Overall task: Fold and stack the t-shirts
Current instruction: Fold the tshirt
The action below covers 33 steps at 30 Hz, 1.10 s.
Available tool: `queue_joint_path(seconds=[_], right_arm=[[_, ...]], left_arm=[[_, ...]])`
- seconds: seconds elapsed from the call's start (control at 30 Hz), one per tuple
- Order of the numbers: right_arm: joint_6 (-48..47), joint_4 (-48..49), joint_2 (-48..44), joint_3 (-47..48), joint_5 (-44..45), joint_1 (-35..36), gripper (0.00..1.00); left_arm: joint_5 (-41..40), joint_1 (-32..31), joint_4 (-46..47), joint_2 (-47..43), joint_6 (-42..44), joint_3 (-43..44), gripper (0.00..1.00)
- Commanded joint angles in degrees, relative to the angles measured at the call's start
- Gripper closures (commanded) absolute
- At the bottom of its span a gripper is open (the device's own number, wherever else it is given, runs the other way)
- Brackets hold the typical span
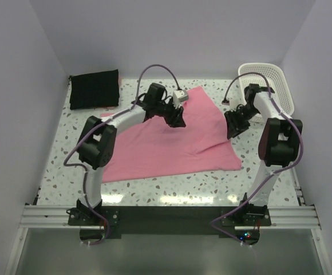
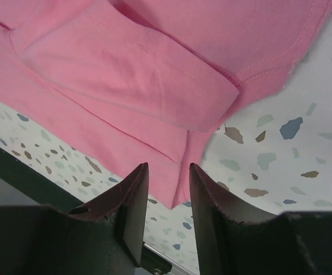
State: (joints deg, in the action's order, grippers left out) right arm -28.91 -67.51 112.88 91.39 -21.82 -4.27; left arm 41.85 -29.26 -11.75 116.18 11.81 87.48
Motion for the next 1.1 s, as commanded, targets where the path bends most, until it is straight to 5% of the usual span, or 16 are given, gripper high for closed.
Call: queue_joint_path(seconds=[0.0, 0.2, 0.6, 1.07], right_arm=[[2.8, -0.78, -1.61, 1.33, -4.53, -1.17, 0.61], [-0.71, -4.48, -3.8, -4.01, -2.71, -2.93, 0.64], [1.48, 1.76, -6.36, -17.99, 1.96, -3.2, 0.69], [1.4, 4.05, -5.22, -20.38, 5.56, -3.2, 0.7]], left_arm=[[2.62, -2.11, 9.45, 5.8, -16.02, 6.64, 0.53], [2.72, -4.93, 13.59, 13.45, -22.62, 12.18, 0.59], [1.14, -7.48, 10.01, 18.9, -22.62, 13.42, 0.63], [1.04, -8.45, 7.71, 21.19, -21.66, 14.21, 0.65]])
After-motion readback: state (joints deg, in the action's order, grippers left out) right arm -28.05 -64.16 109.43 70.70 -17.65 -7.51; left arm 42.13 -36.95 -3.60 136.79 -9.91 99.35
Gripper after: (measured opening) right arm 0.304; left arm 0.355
